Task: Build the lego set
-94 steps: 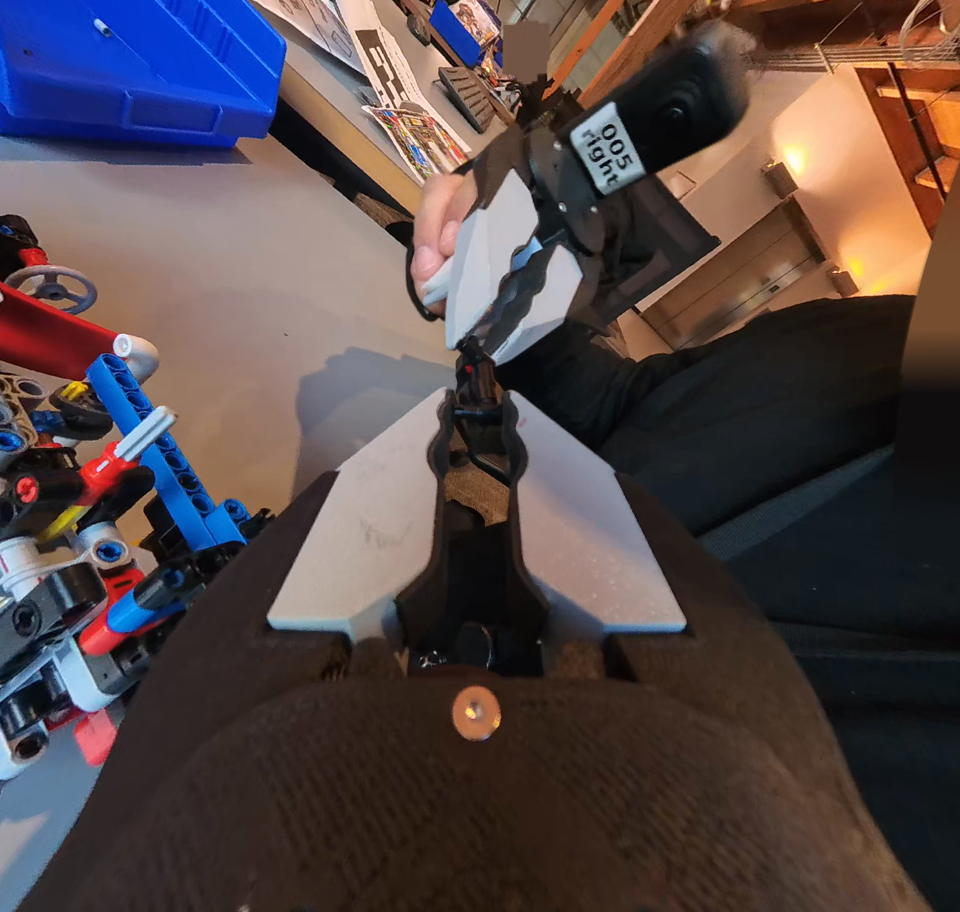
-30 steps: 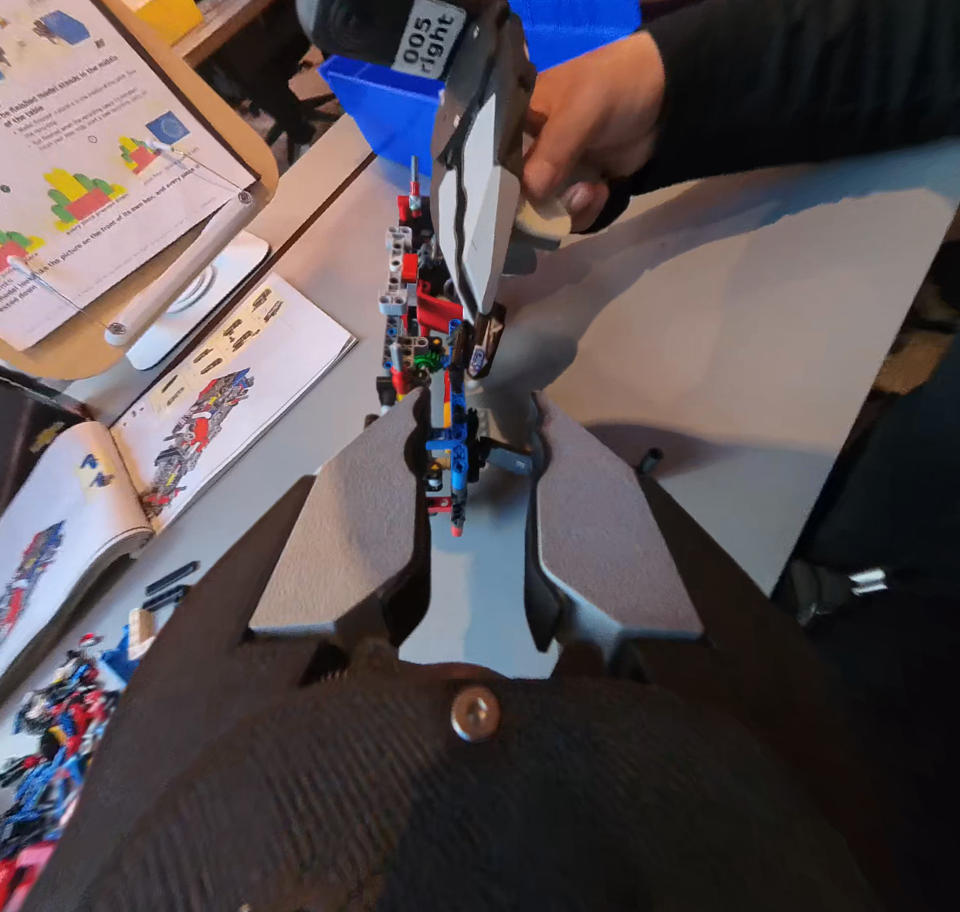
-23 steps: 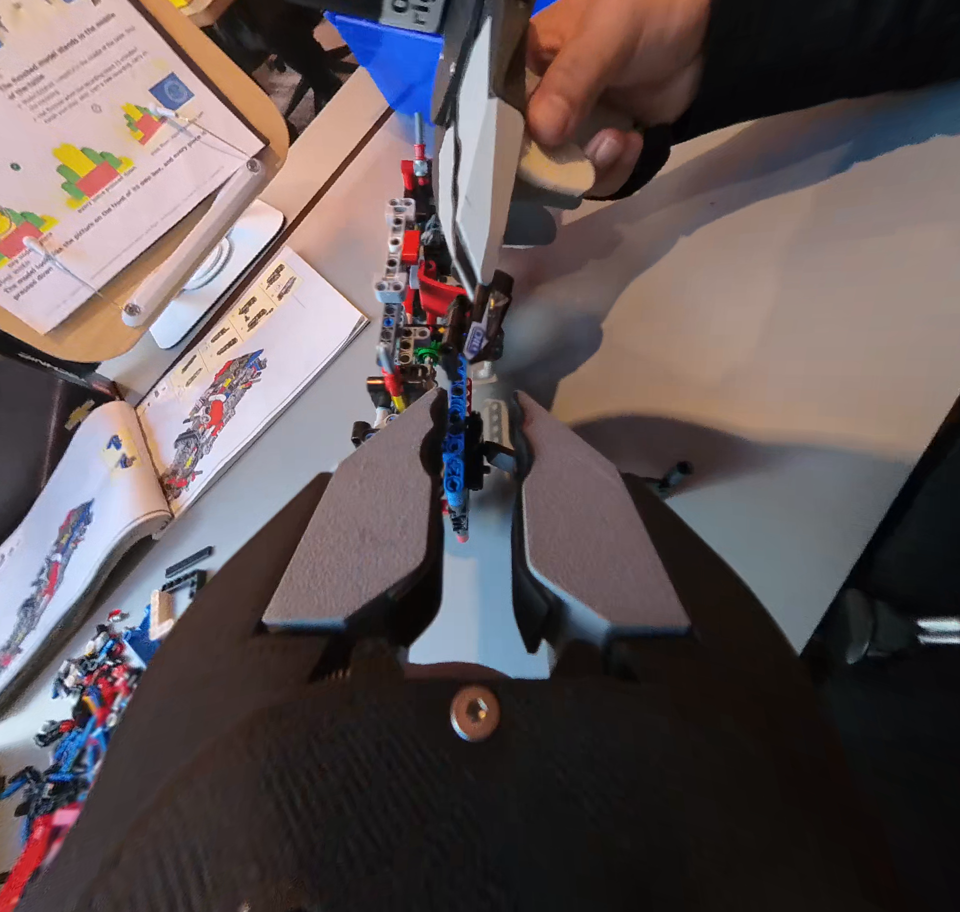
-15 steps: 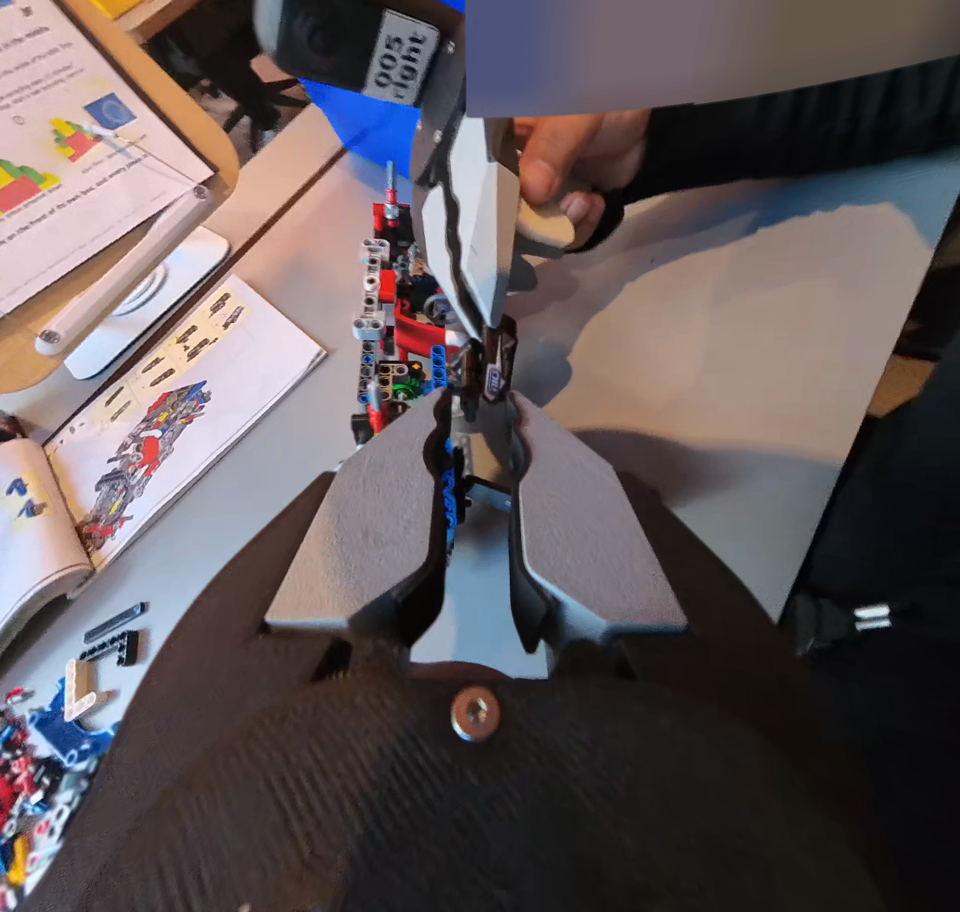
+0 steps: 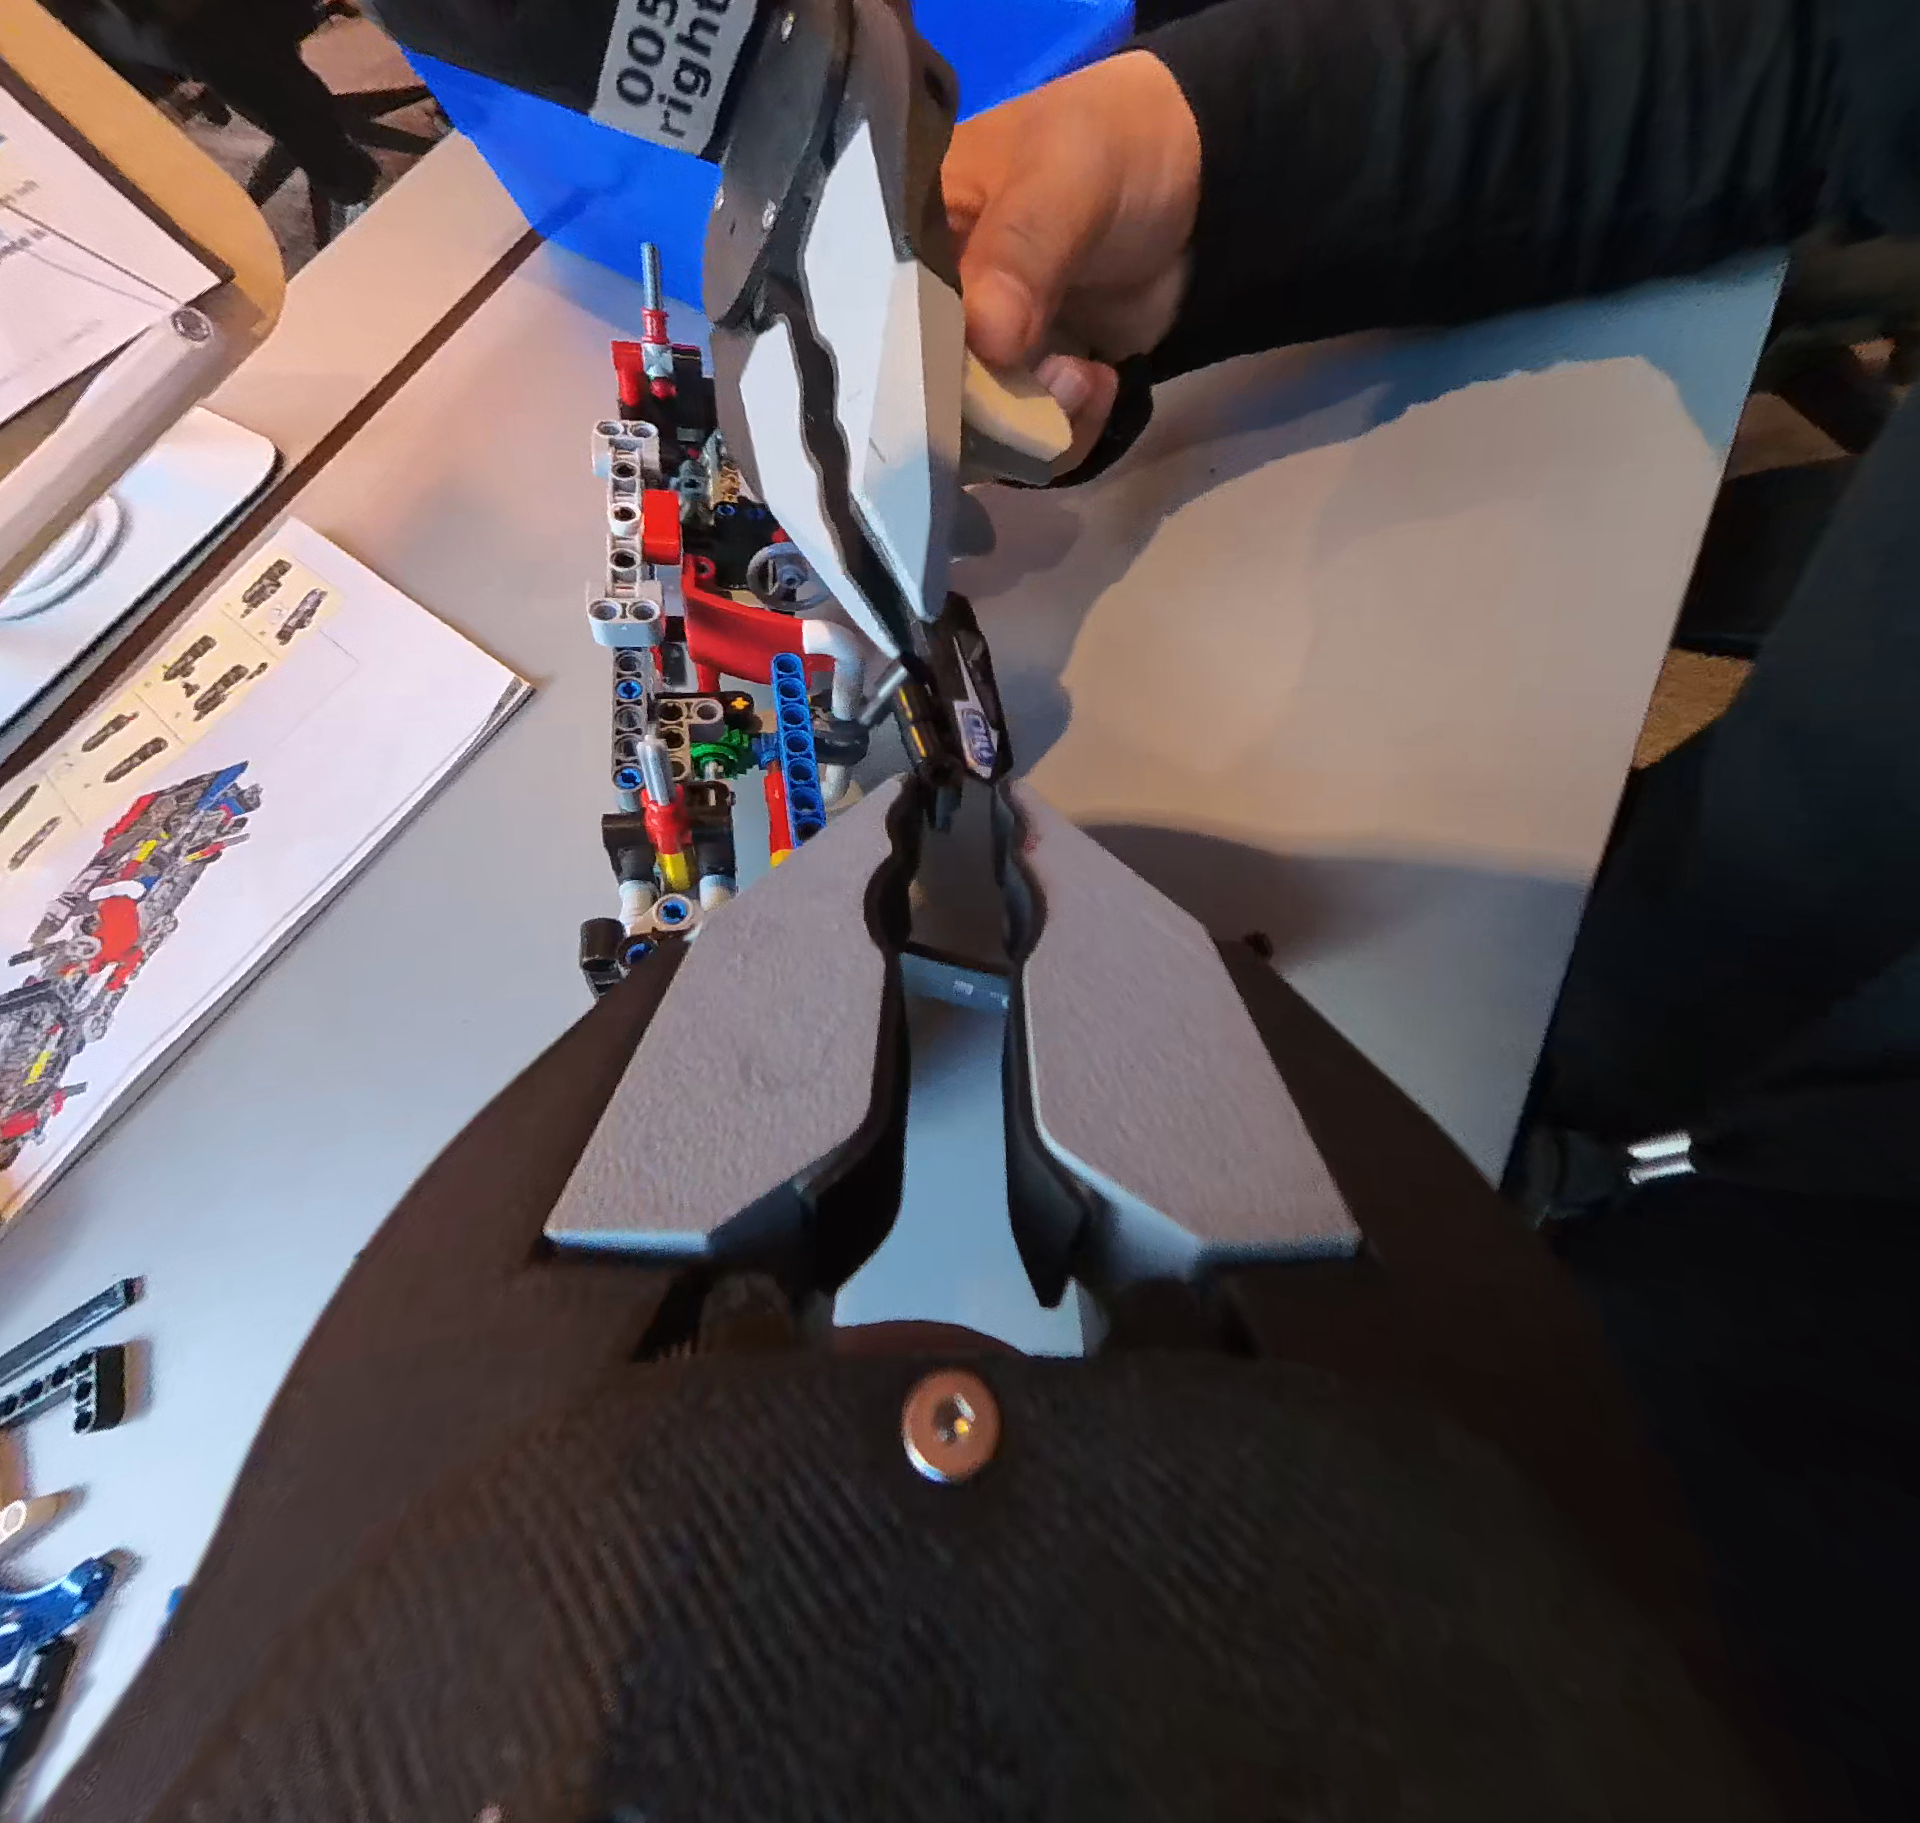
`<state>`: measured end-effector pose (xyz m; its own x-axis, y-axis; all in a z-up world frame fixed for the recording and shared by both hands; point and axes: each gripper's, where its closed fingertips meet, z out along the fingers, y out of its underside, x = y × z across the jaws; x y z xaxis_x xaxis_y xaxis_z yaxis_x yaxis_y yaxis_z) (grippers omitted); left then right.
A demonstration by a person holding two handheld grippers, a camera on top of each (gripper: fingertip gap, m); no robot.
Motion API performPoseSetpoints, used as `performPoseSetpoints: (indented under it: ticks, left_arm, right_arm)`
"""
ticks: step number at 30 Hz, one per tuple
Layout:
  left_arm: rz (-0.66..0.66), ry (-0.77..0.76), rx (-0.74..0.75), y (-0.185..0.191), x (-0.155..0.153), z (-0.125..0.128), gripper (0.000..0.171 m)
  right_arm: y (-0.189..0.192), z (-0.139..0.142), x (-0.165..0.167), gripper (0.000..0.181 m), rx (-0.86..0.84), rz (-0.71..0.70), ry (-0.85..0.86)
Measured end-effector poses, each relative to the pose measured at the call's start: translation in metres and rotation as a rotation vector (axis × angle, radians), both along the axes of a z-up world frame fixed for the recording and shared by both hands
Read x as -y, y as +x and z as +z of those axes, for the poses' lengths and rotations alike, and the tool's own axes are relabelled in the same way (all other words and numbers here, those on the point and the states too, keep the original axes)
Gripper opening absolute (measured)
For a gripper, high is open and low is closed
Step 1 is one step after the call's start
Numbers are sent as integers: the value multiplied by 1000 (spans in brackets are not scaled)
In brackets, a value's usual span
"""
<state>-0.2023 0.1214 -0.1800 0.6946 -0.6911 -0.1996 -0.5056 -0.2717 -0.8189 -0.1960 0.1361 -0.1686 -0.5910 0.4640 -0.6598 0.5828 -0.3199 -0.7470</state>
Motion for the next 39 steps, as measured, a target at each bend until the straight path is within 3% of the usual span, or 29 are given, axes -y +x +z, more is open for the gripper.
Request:
performPoseSetpoints:
  ticks: [8,15,20,25,31,34,37,39]
  left_arm:
    - [-8,49,-38,-4,-4,-1,3]
    - [-44,131,-132,-6,-4,-2,3]
    - [-61,184,-176,-7,-5,-2,3]
    - [-54,218,-169,-5,-9,-2,3]
    - [-140,340,-243,-2,-4,-1,3]
    - [-165,387,-250,-3,-4,4,3]
    - [-222,382,-185,1,2,7,3]
    - [-233,386,-154,1,2,8,3]
  right_arm:
    - [-5,-11,0,11,-110,-127,369]
    - [-6,-11,-2,10,-121,-137,347]
    - [-4,11,-3,15,-274,-136,516]
    - [-14,-9,-2,4,-309,-130,757]
    - [-15,-6,-3,24,-246,-69,559]
    - [-10,-2,4,10,-276,0,512]
    - [-10,3,7,21,-343,22,534]
    - [-10,7,11,18,-367,52,529]
